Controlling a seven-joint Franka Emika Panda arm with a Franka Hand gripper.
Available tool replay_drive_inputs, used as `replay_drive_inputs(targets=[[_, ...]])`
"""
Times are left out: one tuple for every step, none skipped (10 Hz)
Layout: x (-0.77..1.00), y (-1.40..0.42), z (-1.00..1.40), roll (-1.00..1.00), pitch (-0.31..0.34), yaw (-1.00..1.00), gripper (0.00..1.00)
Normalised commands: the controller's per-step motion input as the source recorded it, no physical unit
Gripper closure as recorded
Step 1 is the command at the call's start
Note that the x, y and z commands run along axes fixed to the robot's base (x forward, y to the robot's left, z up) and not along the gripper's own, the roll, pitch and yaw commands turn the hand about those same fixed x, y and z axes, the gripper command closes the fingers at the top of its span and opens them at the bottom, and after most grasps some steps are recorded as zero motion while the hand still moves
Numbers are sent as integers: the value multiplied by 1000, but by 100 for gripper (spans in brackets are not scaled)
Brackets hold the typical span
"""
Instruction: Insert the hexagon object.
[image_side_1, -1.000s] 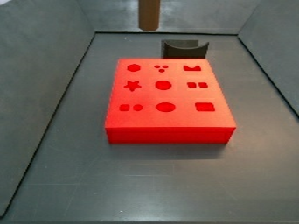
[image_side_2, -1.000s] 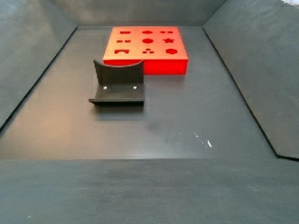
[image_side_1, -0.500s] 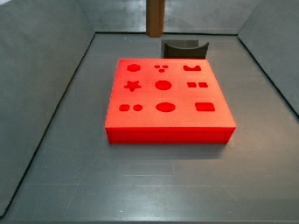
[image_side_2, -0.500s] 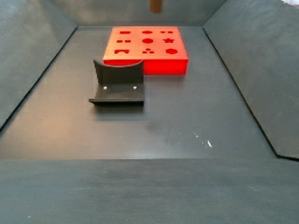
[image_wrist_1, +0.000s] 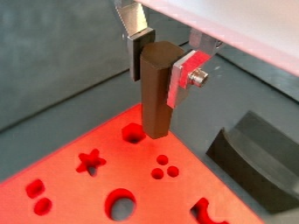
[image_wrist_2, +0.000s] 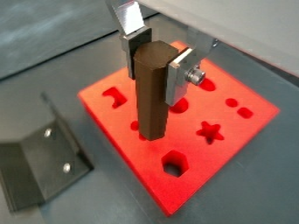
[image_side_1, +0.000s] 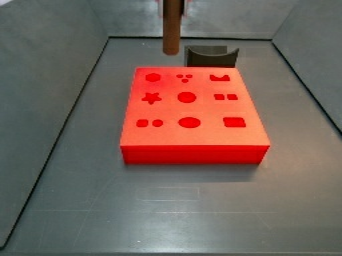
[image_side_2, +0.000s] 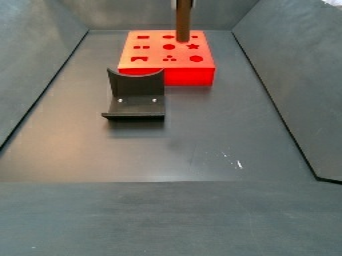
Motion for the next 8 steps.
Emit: replay_drive_inputs(targets=[[0,-9,-214,0,-131,1000,100],[0,-11,-146,0,-114,1000,100],[0,-20,-57,4,-104,1000,100],[0,-17,-49,6,-101,1000,100],[0,0,-43,17,-89,1000,100],[0,0,-197,0,-54,651,100],[-371,-120,-291,-47,-126,200,100],[-429,-43,-420,-81,-181,0,100]])
